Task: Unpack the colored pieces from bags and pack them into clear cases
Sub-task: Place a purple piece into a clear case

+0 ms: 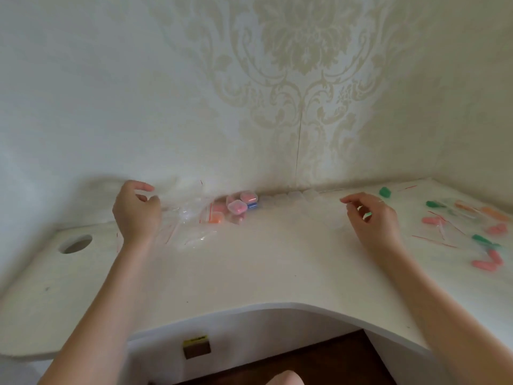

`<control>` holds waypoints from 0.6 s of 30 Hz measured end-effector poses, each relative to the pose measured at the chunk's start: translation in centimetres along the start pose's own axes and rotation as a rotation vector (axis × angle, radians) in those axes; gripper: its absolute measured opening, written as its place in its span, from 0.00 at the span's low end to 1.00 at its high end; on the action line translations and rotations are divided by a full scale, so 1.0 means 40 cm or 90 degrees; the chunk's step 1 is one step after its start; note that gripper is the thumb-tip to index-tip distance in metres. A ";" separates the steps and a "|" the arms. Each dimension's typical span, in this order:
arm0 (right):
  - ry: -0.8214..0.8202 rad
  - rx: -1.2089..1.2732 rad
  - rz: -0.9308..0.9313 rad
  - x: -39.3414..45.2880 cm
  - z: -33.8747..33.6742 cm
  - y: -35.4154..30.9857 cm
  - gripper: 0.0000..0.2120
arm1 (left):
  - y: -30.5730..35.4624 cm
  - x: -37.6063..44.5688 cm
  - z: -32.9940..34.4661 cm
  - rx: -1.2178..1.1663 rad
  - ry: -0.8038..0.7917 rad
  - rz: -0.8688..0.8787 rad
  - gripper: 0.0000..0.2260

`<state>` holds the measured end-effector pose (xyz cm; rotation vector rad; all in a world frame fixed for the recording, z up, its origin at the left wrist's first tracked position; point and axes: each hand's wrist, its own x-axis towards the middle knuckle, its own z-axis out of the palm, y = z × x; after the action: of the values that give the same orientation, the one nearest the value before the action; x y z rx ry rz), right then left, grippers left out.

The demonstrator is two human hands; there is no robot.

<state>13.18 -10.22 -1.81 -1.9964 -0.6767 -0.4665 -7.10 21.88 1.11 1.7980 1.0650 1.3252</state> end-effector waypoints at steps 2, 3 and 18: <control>-0.004 -0.007 0.002 -0.002 -0.003 0.002 0.11 | 0.005 -0.011 0.003 0.026 -0.031 0.043 0.14; -0.006 -0.008 0.004 -0.003 -0.003 0.004 0.11 | 0.006 -0.013 0.005 0.040 -0.050 0.056 0.16; -0.259 -0.253 -0.059 -0.009 0.020 0.029 0.19 | 0.145 -0.102 0.092 0.047 -0.117 0.146 0.11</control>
<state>13.65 -10.10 -3.16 -2.4772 -0.9898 -0.2597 -2.88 15.46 3.35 2.1040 0.8382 1.2332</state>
